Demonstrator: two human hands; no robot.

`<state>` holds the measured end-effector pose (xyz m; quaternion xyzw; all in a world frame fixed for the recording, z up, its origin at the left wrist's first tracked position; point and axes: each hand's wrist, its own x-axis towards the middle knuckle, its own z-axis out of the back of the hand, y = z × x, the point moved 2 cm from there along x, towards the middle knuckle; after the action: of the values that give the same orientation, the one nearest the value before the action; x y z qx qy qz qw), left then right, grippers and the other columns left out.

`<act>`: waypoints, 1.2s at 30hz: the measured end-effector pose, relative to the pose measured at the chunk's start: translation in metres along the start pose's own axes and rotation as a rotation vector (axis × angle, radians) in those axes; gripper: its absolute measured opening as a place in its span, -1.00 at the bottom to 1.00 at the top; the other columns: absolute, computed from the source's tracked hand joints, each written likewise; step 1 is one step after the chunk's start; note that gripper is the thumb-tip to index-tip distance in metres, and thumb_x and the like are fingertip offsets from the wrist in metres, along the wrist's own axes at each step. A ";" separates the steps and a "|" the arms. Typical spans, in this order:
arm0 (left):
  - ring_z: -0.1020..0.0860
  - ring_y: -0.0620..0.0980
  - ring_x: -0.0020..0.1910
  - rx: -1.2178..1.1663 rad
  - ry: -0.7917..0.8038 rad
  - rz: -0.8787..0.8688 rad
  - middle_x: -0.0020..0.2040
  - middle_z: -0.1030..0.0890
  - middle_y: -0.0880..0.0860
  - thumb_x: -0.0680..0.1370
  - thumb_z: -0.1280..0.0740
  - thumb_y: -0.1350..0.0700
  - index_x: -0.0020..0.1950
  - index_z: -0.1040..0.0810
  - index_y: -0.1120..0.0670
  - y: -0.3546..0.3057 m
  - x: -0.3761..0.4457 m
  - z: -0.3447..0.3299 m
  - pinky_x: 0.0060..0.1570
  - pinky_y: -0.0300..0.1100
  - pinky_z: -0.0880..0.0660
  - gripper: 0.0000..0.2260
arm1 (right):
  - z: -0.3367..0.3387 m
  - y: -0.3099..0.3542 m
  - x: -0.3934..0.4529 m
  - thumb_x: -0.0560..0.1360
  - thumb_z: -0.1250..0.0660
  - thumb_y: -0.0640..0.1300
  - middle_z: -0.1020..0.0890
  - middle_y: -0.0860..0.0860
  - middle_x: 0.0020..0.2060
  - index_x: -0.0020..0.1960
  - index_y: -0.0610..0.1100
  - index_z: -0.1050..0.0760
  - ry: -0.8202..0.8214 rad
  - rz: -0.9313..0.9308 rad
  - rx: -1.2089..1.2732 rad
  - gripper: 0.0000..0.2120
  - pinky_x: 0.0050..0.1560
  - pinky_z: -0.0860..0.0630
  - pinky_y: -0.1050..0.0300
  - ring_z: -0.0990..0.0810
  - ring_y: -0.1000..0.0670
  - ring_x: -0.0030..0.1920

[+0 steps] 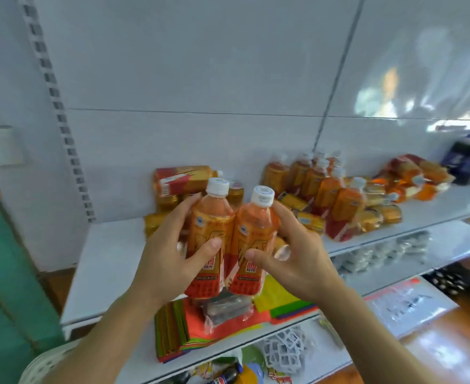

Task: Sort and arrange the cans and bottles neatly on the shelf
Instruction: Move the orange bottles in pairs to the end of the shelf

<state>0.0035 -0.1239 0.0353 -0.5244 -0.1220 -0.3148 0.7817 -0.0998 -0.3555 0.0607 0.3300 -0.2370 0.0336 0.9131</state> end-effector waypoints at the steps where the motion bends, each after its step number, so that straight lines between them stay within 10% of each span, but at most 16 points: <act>1: -0.58 -0.25 0.24 -0.017 0.020 -0.012 0.34 -0.57 -0.27 0.47 -0.41 -0.34 0.56 -0.27 -0.35 -0.010 0.004 -0.017 0.15 -0.23 -0.57 -0.31 | 0.016 -0.009 -0.010 0.45 -0.48 0.38 -0.61 0.34 0.30 0.60 0.34 -0.18 -0.019 -0.013 -0.012 -0.17 0.30 -0.59 0.00 -0.57 0.23 0.35; 11: -0.61 -0.19 0.22 -0.136 0.240 -0.150 0.27 -0.61 -0.26 0.38 -0.45 -0.44 0.51 -0.34 -0.34 -0.140 0.025 -0.255 0.13 -0.04 -0.64 -0.28 | 0.219 -0.145 -0.129 0.47 -0.54 0.26 -0.47 0.67 0.14 0.43 0.69 -0.02 -0.181 -0.214 -0.138 -0.17 0.08 -0.34 0.60 -0.41 0.57 0.21; 17: -0.59 -0.29 0.21 -0.177 0.356 -0.156 0.20 -0.61 -0.35 0.38 -0.52 -0.38 0.45 -0.35 -0.41 -0.191 0.039 -0.375 0.08 -0.31 -0.59 -0.33 | 0.301 -0.224 -0.170 0.41 -0.44 0.44 -0.56 0.37 0.33 0.51 0.57 -0.09 -0.208 -0.354 -0.188 -0.20 0.24 -0.44 0.19 -0.52 0.32 0.30; 22: -0.58 -0.27 0.21 -0.165 0.459 -0.143 0.22 -0.60 -0.34 0.40 -0.57 -0.30 0.46 -0.35 -0.35 -0.207 0.070 -0.464 0.16 -0.07 -0.64 -0.31 | 0.346 -0.295 -0.177 0.46 -0.51 0.31 -0.45 0.58 0.17 0.39 0.71 0.03 -0.243 -0.418 -0.248 -0.18 0.18 -0.40 0.18 -0.44 0.51 0.13; 29: -0.57 -0.27 0.16 -0.140 0.465 -0.154 0.14 -0.55 -0.41 0.40 -0.60 -0.25 0.45 -0.34 -0.32 -0.219 0.143 -0.570 0.21 -0.14 -0.52 -0.31 | 0.410 -0.394 -0.134 0.44 -0.57 0.26 -0.62 0.32 0.27 0.45 0.57 -0.09 -0.212 -0.491 -0.270 -0.18 0.34 -0.58 -0.10 -0.61 0.14 0.28; 36: -0.56 -0.21 0.20 -0.106 0.426 -0.112 0.22 -0.56 -0.34 0.41 -0.59 -0.26 0.48 -0.31 -0.34 -0.220 0.214 -0.637 0.29 0.01 -0.55 -0.27 | 0.460 -0.475 -0.065 0.47 -0.59 0.20 -0.42 0.54 0.18 0.35 0.58 -0.09 -0.164 -0.428 -0.237 -0.23 0.10 -0.37 0.35 -0.47 0.38 0.10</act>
<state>-0.0561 -0.8287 0.0422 -0.4787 0.0335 -0.4674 0.7425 -0.2427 -1.0047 0.0604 0.2649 -0.2373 -0.2152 0.9095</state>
